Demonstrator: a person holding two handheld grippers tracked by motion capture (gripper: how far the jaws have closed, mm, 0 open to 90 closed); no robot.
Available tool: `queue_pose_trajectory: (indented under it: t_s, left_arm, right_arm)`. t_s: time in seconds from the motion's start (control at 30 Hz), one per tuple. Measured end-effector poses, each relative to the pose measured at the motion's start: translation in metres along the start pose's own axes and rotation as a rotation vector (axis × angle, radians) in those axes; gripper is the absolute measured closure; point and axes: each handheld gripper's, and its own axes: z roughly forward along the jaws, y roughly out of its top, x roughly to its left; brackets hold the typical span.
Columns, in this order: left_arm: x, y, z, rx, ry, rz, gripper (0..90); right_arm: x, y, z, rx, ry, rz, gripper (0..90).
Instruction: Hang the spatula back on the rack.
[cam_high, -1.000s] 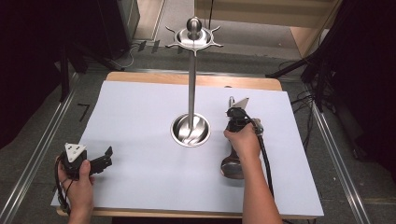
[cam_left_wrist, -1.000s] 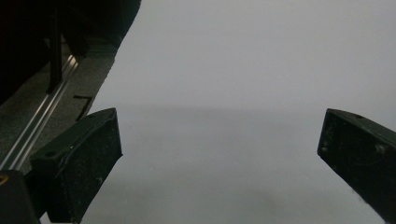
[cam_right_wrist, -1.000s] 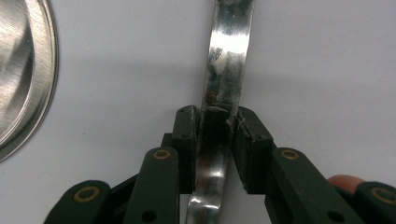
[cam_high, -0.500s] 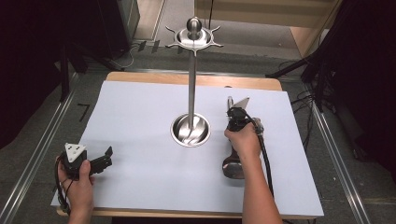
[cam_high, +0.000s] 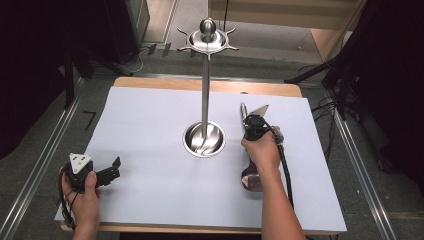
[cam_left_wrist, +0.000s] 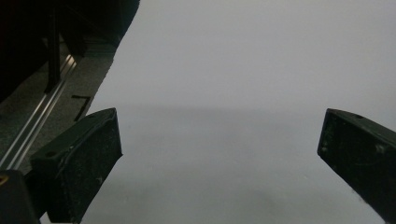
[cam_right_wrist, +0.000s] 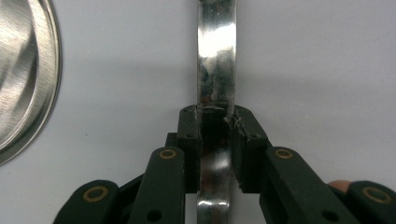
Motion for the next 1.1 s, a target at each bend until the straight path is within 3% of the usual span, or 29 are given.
queue_pose_trajectory:
  t_s: [0.2, 0.4, 0.97, 1.1]
  left_arm:
    - [0.000, 0.000, 0.000, 0.001, -0.001, -0.001, 0.3]
    - [0.000, 0.000, 0.000, 0.000, 0.000, -0.001, 0.4]
    - [-0.001, 0.000, 0.000, -0.001, 0.002, 0.001, 0.3]
    - [-0.001, 0.000, 0.000, 0.000, 0.002, 0.002, 0.4]
  right_arm:
    - [-0.001, -0.009, 0.000, -0.068, 0.009, -0.015, 76.5]
    - [-0.008, -0.019, -0.001, -0.131, 0.048, -0.028, 76.5]
    - [-0.016, -0.035, -0.009, -0.228, 0.109, -0.033, 76.5]
    - [-0.017, -0.040, -0.012, -0.289, 0.121, -0.042, 76.5]
